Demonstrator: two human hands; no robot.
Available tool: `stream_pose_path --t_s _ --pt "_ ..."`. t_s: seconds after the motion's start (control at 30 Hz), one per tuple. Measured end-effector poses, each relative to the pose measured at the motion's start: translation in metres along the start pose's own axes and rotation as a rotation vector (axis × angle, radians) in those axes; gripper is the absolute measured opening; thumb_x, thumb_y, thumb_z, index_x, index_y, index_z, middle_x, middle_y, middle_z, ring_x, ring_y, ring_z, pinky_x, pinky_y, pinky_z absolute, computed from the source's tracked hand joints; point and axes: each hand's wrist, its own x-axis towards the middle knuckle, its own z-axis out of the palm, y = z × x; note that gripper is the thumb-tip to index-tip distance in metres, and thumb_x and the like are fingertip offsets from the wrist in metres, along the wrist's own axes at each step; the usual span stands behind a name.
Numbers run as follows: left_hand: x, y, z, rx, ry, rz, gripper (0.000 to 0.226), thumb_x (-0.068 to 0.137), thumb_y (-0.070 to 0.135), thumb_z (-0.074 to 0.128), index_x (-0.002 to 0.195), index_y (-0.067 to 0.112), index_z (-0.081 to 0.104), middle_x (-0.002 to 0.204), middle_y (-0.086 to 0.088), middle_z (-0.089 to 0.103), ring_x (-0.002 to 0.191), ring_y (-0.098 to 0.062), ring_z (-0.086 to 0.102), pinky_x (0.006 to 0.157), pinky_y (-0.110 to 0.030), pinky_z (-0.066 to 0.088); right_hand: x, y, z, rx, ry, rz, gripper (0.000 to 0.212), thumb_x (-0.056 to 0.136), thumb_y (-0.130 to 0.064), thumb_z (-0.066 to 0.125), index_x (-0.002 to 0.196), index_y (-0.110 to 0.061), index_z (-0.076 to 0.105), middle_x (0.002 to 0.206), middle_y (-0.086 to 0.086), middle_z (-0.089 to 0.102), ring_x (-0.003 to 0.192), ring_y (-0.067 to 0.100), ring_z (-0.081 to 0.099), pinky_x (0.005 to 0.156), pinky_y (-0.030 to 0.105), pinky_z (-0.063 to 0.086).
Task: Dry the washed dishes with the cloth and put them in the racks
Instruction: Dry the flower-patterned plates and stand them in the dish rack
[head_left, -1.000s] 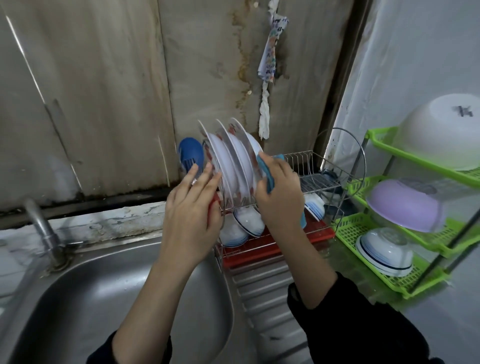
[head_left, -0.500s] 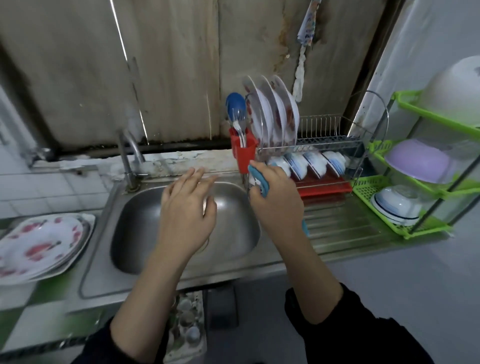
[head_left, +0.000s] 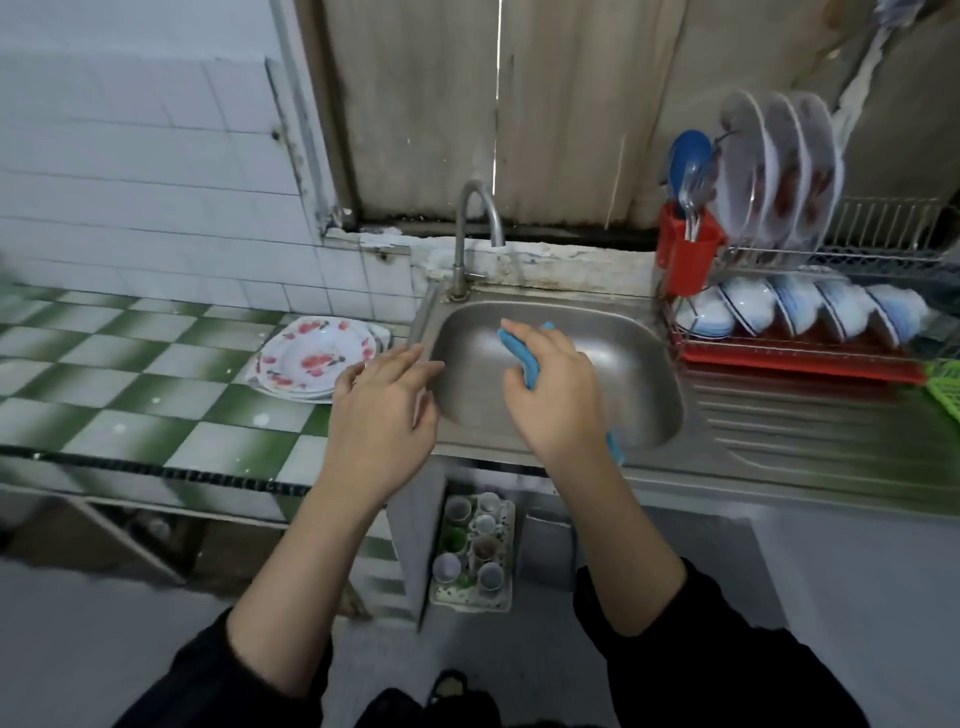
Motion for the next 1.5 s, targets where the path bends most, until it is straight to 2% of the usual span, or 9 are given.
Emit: stream_pose_path --t_s 0.2,0.33,0.5,0.77,0.93,1.13,1.23,1.37,1.5 --pt "0.008 -0.065 0.001 0.048 -0.011 -0.123 0.039 0.089 0.018 0.054 0.126 0.021 0.063 0.142 -0.002 0.054 0.137 -0.018 0.042 0.112 -0.045 0.024 0.013 -0.028 0.060 -0.004 -0.136 -0.059 0.048 0.092 -0.017 0.050 0.136 -0.036 0.054 0.127 -0.012 0.056 0.106 0.018 0.054 0.073 0.030 0.045" --pt "0.029 -0.118 0.011 0.085 -0.060 -0.188 0.040 0.091 0.018 0.055 0.131 0.023 0.060 0.145 0.001 0.049 0.139 -0.014 0.037 0.114 -0.040 0.018 0.034 -0.042 0.116 -0.019 -0.200 -0.046 0.047 0.091 -0.017 0.052 0.135 -0.034 0.056 0.131 -0.009 0.057 0.109 0.022 0.056 0.081 0.036 0.051" --pt "0.070 -0.200 0.034 0.084 -0.165 -0.233 0.041 0.094 0.020 0.050 0.134 0.026 0.056 0.147 0.005 0.046 0.140 -0.011 0.033 0.112 -0.034 0.016 0.071 -0.061 0.201 0.024 -0.300 0.011 0.051 0.090 -0.009 0.050 0.134 -0.033 0.058 0.133 -0.010 0.057 0.110 0.020 0.057 0.084 0.031 0.048" --pt "0.129 -0.317 0.086 0.101 -0.384 -0.270 0.045 0.095 0.018 0.046 0.140 0.025 0.050 0.146 0.003 0.048 0.139 -0.015 0.036 0.111 -0.038 0.023 0.145 -0.076 0.332 -0.028 -0.432 0.147 0.064 0.091 0.000 0.042 0.137 -0.044 0.050 0.135 -0.007 0.054 0.107 0.020 0.057 0.075 0.035 0.051" --pt "0.149 -0.359 0.123 0.106 -0.562 -0.257 0.051 0.094 0.021 0.046 0.145 0.025 0.042 0.152 0.003 0.041 0.141 -0.016 0.031 0.115 -0.041 0.022 0.178 -0.071 0.387 -0.217 -0.612 0.237 0.058 0.093 0.001 0.043 0.121 -0.044 0.065 0.127 -0.004 0.055 0.109 0.022 0.055 0.078 0.036 0.052" --pt "0.163 -0.385 0.152 0.144 -0.757 -0.162 0.047 0.093 0.040 0.050 0.137 0.023 0.050 0.144 0.004 0.048 0.138 -0.016 0.034 0.115 -0.047 0.016 0.190 -0.066 0.416 -0.254 -0.685 0.327 0.051 0.094 0.001 0.043 0.127 -0.034 0.062 0.130 -0.003 0.059 0.102 0.019 0.055 0.074 0.033 0.050" --pt "0.163 -0.392 0.160 0.147 -0.745 -0.095 0.049 0.094 0.051 0.049 0.133 0.022 0.054 0.140 0.006 0.052 0.137 -0.014 0.037 0.118 -0.047 0.011 0.192 -0.060 0.419 -0.243 -0.782 0.370 0.058 0.093 0.004 0.043 0.129 -0.037 0.061 0.137 -0.002 0.055 0.108 0.022 0.056 0.083 0.034 0.053" --pt "0.162 -0.402 0.169 0.192 -0.663 0.026 0.039 0.095 0.040 0.051 0.129 0.021 0.058 0.134 0.002 0.059 0.129 -0.018 0.047 0.118 -0.038 0.016 0.199 -0.054 0.417 -0.056 -0.824 0.477 0.056 0.089 0.009 0.046 0.128 -0.029 0.063 0.140 0.005 0.051 0.096 0.020 0.052 0.083 0.029 0.053" --pt "0.157 -0.404 0.171 0.265 -0.663 0.136 0.035 0.095 0.020 0.053 0.128 0.011 0.060 0.128 -0.007 0.062 0.124 -0.024 0.052 0.120 -0.043 0.015 0.211 -0.055 0.404 0.102 -0.756 0.544 0.049 0.091 0.008 0.049 0.122 -0.027 0.067 0.146 0.006 0.045 0.109 0.026 0.055 0.088 0.032 0.054"
